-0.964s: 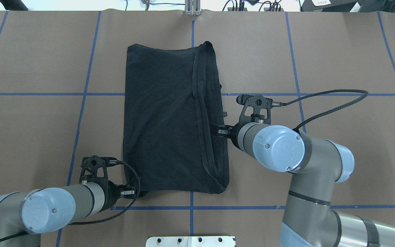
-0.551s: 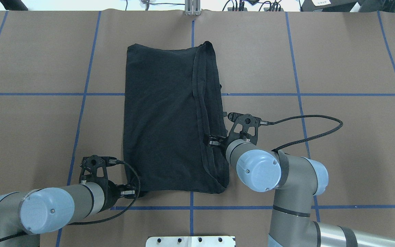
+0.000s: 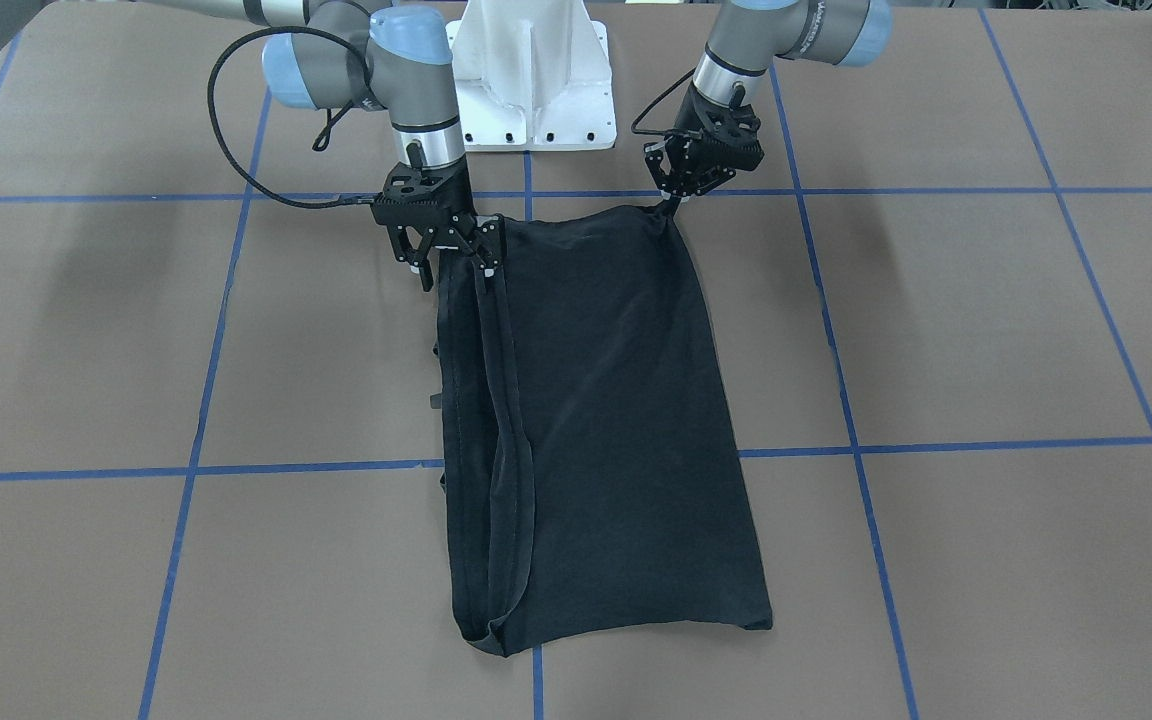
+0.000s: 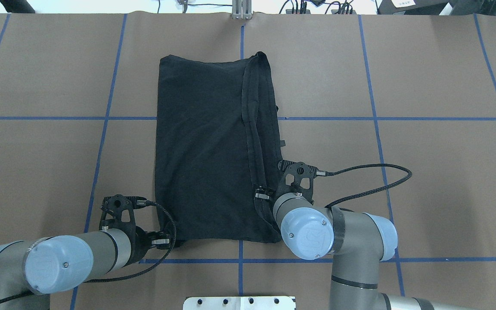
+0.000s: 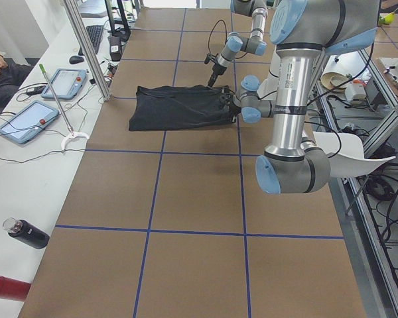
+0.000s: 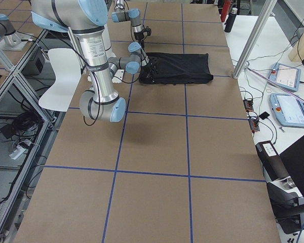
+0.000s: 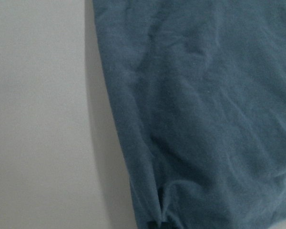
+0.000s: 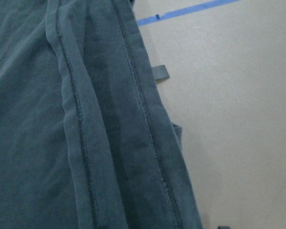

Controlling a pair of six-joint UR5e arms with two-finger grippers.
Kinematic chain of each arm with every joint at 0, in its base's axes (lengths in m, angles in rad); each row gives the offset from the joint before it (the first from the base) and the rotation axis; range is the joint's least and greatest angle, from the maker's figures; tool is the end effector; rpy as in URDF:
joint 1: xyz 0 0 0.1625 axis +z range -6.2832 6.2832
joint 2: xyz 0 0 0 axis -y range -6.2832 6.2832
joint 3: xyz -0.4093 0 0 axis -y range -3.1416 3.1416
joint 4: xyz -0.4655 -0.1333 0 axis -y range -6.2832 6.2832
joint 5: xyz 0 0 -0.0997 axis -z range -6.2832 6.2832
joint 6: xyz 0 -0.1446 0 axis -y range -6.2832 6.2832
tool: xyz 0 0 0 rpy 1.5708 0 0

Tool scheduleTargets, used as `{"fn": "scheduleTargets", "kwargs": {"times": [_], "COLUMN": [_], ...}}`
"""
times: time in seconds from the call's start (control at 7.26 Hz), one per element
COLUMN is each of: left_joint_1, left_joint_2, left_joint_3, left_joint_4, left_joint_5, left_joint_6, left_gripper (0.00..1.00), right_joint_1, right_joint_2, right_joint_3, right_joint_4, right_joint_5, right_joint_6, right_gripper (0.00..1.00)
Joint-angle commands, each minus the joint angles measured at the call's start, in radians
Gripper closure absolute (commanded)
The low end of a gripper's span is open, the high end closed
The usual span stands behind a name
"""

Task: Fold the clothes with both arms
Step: 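Slide the right gripper along the side edge toward the near corner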

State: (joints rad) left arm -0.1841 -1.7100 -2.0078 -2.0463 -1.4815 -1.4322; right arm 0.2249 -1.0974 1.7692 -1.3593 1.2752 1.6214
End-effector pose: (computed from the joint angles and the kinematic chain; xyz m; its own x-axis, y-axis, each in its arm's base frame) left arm 0.5844 -0.2575 0.2991 0.5187 0.0434 -0.8538 0.1886 0.9683 0.1638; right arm -0.6638 -0.3318 0.2478 0.5959 0.1860 0.7812 -0.4635 0.8740 0.1455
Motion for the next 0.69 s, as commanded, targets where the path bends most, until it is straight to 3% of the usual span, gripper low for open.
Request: {"fn": "scheduleTargets", "kwargs": {"times": [0.0, 0.28, 0.41, 0.55], "left_joint_1": [0.0, -0.002, 0.0, 0.0], "left_joint_2": [0.001, 0.001, 0.001, 0.001], "left_joint_3": [0.001, 0.001, 0.0, 0.0], "left_joint_4": [0.0, 0.0, 0.0, 0.0], "left_joint_5": [0.001, 0.001, 0.001, 0.001], "left_joint_6": [-0.001, -0.001, -0.001, -0.001], "left_gripper": [1.0, 1.0, 1.0, 1.0], "right_joint_1": [-0.03, -0.044, -0.044, -0.044], "right_joint_2": [0.017, 0.019, 0.022, 0.022], "right_joint_3": [-0.001, -0.004, -0.007, -0.007], "right_joint_4": [-0.064, -0.067, -0.067, -0.067], "right_joint_5": [0.001, 0.001, 0.001, 0.003], "right_joint_6": [0.025, 0.025, 0.025, 0.025], "right_gripper": [0.35, 0.37, 0.47, 0.68]}}
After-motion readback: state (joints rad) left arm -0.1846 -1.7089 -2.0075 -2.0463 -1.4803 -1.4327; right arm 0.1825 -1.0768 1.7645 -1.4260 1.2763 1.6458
